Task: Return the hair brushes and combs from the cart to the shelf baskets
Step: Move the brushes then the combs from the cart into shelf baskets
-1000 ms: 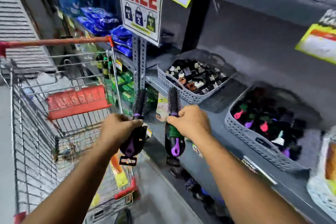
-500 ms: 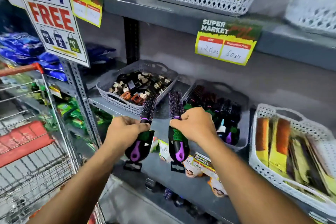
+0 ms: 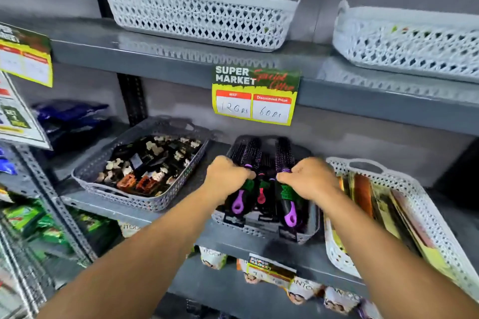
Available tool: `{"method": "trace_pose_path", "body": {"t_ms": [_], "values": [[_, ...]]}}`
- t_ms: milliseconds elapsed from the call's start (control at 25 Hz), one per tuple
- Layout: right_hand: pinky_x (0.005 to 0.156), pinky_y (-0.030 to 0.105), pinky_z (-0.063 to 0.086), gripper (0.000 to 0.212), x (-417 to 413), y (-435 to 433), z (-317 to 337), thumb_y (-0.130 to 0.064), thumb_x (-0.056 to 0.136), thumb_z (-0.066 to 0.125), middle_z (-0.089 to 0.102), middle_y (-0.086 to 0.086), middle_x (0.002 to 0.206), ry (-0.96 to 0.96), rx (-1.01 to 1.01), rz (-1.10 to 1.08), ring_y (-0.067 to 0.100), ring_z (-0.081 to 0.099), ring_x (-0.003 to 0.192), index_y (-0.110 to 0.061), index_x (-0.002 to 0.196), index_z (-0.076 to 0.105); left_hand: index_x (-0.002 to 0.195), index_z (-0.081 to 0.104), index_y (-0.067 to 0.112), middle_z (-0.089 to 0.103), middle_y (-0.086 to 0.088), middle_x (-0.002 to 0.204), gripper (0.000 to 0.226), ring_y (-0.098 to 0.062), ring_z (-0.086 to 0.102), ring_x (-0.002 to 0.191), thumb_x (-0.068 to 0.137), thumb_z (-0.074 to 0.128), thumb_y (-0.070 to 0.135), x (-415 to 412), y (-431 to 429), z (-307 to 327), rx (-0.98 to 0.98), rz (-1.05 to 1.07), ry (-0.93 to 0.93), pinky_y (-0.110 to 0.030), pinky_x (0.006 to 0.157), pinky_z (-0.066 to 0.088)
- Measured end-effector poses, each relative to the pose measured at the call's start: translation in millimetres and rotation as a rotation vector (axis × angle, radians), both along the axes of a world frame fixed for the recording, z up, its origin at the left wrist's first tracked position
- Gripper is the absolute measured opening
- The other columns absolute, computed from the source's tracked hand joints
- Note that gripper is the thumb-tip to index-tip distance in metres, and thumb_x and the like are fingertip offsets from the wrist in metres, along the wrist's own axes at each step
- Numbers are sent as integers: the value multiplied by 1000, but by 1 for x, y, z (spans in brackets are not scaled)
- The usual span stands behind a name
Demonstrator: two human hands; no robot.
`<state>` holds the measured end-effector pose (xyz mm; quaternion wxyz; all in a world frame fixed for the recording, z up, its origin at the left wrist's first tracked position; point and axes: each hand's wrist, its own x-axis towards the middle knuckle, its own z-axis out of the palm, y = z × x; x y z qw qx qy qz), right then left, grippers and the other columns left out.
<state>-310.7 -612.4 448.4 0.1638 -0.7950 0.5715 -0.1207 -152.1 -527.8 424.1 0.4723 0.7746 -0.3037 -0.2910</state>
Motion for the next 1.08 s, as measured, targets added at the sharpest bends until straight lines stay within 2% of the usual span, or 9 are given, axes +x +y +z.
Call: {"method": "trace_pose_path", "body": {"t_ms": [80, 160, 240, 360, 480, 760, 920, 1080], "values": [[45, 21, 29, 45, -4, -14, -5, -51, 68, 63, 58, 8, 61, 62, 15, -40, 25, 53, 61, -8, 61, 60, 73, 71, 5, 67, -8, 72, 26, -21, 64, 72, 60, 81, 26, -9, -19, -10, 58, -29, -36, -26, 62, 44], [54, 22, 39, 44, -5, -23, -13, -52, 67, 64, 69, 11, 83, 61, 47, -93, 24, 54, 65, -9, 79, 67, 84, 73, 2, 74, -15, 84, 38, -27, 71, 84, 58, 77, 30, -17, -34, -21, 130, -48, -105, -30, 67, 53], [65, 24, 44, 45, -4, -29, -20, -50, 70, 67, 70, 11, 98, 27, 59, -137, 26, 60, 77, -11, 92, 67, 89, 73, 3, 74, -19, 89, 42, -32, 71, 90, 60, 71, 34, -21, -48, -27, 171, -31, -162, -34, 74, 56], [77, 29, 49, 43, -3, -42, -28, -44, 75, 70, 69, 12, 110, 10, 50, -175, 30, 66, 101, -11, 102, 66, 101, 70, 1, 71, -23, 106, 42, -36, 66, 105, 72, 66, 31, -26, -66, -29, 192, -14, -199, -34, 81, 52], [77, 31, 51, 42, -4, -51, -34, -42, 77, 72, 70, 12, 111, 52, 65, -193, 31, 67, 102, -11, 104, 67, 106, 68, -1, 69, -23, 112, 39, -35, 64, 109, 78, 63, 25, -38, -76, -37, 219, -9, -183, -33, 83, 51], [76, 35, 55, 28, -4, -59, -52, -32, 78, 72, 72, 11, 103, 119, 45, -153, 31, 69, 96, -12, 97, 69, 97, 68, -4, 70, -26, 105, 35, -41, 65, 101, 76, 61, 22, -56, -85, -62, 247, -14, -268, -38, 81, 53], [74, 36, 54, 22, -4, -62, -59, -23, 82, 69, 71, 13, 105, 163, 44, -143, 32, 68, 97, -9, 99, 69, 111, 64, 0, 56, -24, 125, 46, -42, 57, 111, 79, 59, 33, -60, -90, -68, 320, -9, -267, -40, 93, 47], [73, 37, 53, 18, -3, -68, -65, -18, 84, 66, 71, 13, 107, 209, 37, -144, 33, 68, 97, -10, 100, 69, 113, 61, 1, 49, -22, 131, 47, -41, 52, 115, 81, 59, 36, -61, -93, -71, 358, -13, -305, -41, 95, 44]]}}
